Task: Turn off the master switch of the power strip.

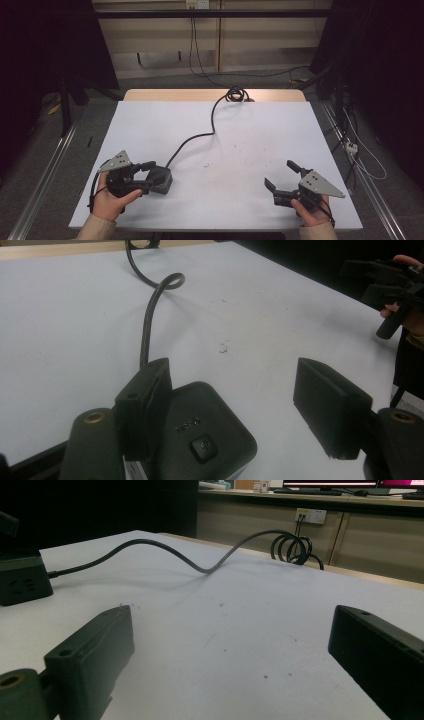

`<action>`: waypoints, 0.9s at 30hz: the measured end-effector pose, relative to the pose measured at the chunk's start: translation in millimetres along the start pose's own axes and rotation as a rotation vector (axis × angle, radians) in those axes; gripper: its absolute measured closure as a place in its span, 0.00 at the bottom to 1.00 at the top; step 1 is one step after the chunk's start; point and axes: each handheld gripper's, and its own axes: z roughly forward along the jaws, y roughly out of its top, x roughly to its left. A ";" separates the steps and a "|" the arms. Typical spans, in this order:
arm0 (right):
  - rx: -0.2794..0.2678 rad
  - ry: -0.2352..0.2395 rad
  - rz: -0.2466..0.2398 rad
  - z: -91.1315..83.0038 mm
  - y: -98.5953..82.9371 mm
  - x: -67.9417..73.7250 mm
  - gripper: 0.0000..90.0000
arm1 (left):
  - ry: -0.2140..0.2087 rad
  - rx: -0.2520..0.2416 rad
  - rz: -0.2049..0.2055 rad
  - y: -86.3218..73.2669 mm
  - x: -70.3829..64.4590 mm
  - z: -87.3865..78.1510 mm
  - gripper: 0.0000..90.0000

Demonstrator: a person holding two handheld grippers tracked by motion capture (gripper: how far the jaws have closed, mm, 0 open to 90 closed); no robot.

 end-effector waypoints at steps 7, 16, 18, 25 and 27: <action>0.001 0.001 0.000 0.0 -0.2 0.0 0.05 | 0.021 -0.008 0.009 -0.3 0.3 0.5 0.24; -0.001 0.002 -0.003 0.2 0.2 0.2 0.05 | 0.034 -0.017 0.021 -3.1 1.5 -0.1 0.13; -0.001 0.004 0.000 0.6 0.4 0.4 0.05 | 0.033 -0.022 0.021 -3.7 1.7 -0.7 0.13; 0.002 0.010 -0.003 2.2 0.5 1.4 0.05 | 0.049 -0.028 0.029 -5.3 3.4 -4.0 0.10; 0.000 0.010 -0.006 2.0 0.7 0.8 0.05 | 0.045 -0.032 0.028 -5.7 4.3 -4.9 0.10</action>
